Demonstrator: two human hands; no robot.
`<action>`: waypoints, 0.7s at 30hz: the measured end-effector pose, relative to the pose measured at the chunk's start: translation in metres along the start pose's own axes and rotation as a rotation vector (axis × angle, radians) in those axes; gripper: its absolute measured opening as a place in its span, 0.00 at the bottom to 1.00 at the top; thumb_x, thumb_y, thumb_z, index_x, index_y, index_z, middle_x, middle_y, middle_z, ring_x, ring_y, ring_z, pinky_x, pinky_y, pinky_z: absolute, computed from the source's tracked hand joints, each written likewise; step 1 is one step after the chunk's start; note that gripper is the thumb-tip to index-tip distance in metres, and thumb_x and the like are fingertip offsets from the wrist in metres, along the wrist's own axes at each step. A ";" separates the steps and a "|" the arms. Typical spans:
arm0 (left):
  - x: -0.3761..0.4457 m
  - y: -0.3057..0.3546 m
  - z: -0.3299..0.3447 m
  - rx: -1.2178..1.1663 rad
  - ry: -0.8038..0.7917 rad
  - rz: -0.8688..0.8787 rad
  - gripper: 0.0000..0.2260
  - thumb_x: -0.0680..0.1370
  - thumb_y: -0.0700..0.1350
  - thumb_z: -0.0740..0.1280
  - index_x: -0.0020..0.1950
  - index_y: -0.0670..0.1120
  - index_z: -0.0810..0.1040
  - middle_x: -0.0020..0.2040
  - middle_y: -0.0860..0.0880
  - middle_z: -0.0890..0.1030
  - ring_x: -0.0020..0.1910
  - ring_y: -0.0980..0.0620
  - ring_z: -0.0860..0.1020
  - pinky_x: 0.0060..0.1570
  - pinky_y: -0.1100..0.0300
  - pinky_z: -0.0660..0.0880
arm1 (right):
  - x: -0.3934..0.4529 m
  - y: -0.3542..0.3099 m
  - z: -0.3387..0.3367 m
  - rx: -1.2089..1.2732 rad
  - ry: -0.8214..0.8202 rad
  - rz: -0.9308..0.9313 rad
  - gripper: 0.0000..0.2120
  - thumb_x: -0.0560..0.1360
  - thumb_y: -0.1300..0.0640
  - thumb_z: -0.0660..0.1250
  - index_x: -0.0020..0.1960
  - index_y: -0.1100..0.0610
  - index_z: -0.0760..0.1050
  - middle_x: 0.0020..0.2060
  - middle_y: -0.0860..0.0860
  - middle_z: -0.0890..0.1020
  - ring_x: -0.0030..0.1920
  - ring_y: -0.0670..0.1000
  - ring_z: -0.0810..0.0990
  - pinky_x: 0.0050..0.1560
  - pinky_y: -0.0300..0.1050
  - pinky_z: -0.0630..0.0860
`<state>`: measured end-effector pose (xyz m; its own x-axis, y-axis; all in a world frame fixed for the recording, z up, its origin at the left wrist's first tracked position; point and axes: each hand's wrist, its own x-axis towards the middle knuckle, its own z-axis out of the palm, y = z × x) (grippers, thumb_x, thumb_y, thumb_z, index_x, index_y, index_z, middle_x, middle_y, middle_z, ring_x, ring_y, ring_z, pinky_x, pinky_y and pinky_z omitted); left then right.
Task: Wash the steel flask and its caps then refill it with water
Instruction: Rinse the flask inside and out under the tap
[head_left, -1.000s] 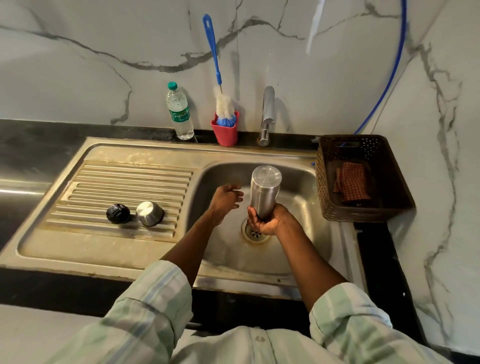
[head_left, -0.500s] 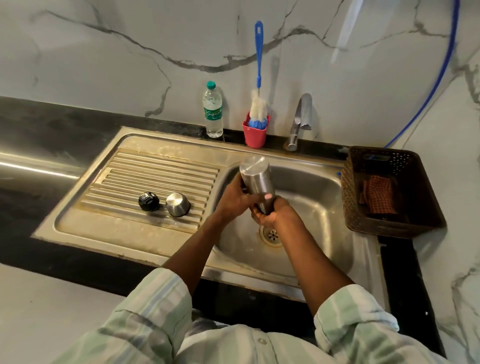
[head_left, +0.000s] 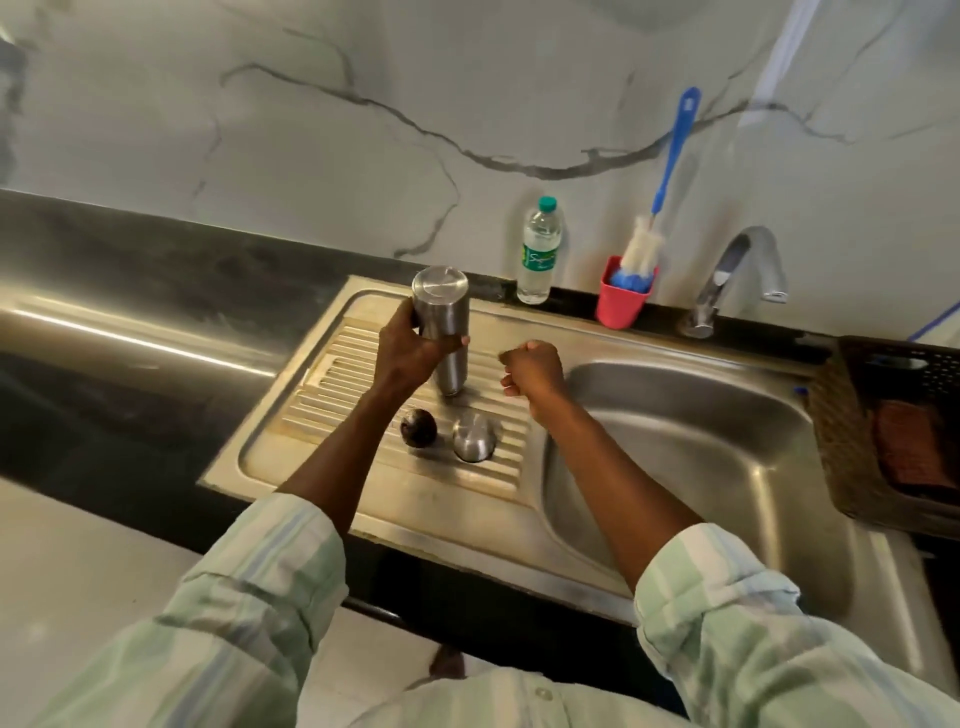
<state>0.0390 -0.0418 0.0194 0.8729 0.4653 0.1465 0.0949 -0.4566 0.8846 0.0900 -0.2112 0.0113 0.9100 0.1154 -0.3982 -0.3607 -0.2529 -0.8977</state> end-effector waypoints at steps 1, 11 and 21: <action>0.003 -0.005 -0.007 0.002 0.002 -0.010 0.31 0.65 0.49 0.81 0.65 0.46 0.74 0.56 0.50 0.80 0.54 0.51 0.78 0.53 0.57 0.77 | 0.002 -0.002 0.010 -0.058 0.014 -0.032 0.03 0.74 0.62 0.64 0.41 0.59 0.74 0.38 0.57 0.81 0.35 0.54 0.81 0.33 0.45 0.80; 0.024 -0.033 -0.037 -0.053 -0.064 0.017 0.32 0.67 0.51 0.81 0.67 0.46 0.72 0.59 0.49 0.79 0.57 0.51 0.77 0.55 0.57 0.76 | 0.002 0.005 0.061 -0.549 0.078 -0.290 0.14 0.73 0.68 0.61 0.53 0.59 0.82 0.54 0.57 0.83 0.56 0.58 0.80 0.57 0.48 0.76; 0.022 -0.040 -0.037 -0.107 -0.120 0.101 0.42 0.66 0.54 0.81 0.75 0.48 0.64 0.69 0.48 0.73 0.65 0.52 0.72 0.61 0.60 0.72 | 0.000 0.008 0.069 -0.639 0.155 -0.370 0.14 0.76 0.66 0.61 0.56 0.60 0.80 0.56 0.57 0.81 0.58 0.57 0.78 0.55 0.45 0.74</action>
<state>0.0368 0.0145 0.0034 0.9270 0.3243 0.1884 -0.0415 -0.4104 0.9110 0.0730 -0.1466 -0.0094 0.9841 0.1769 -0.0186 0.1200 -0.7376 -0.6645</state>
